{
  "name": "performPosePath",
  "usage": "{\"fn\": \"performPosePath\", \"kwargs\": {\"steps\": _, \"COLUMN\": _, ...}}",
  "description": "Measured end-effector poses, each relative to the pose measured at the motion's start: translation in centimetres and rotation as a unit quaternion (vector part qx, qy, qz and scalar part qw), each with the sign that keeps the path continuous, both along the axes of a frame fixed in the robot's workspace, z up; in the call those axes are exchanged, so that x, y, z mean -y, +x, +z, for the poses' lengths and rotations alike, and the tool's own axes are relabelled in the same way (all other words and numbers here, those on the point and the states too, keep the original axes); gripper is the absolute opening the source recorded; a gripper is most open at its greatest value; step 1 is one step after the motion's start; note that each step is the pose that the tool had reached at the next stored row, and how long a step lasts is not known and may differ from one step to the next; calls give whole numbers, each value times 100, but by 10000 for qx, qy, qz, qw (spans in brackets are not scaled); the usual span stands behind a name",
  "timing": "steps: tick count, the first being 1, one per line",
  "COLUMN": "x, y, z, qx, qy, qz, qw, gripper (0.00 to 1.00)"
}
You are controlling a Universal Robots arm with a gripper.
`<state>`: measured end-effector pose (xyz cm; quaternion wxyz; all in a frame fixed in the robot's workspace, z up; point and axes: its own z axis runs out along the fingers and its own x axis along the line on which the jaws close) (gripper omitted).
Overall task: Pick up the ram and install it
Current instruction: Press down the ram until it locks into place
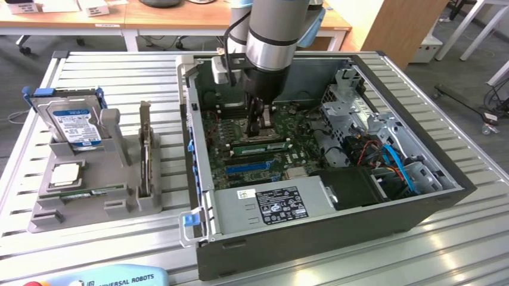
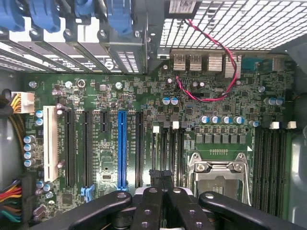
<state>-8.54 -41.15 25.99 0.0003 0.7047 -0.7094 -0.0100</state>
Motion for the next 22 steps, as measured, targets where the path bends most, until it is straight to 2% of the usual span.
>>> {"fn": "performPosePath", "kwargs": {"steps": 8, "x": 0, "y": 30, "z": 2, "qx": -1, "qy": -1, "qz": 1, "qw": 10000, "gripper": 10}}
{"fn": "performPosePath", "kwargs": {"steps": 19, "x": 0, "y": 345, "z": 1, "qx": 0, "qy": 0, "qz": 0, "qw": 10000, "gripper": 10}}
{"fn": "performPosePath", "kwargs": {"steps": 22, "x": 1, "y": 389, "z": 1, "qx": 0, "qy": 0, "qz": 1, "qw": 10000, "gripper": 10}}
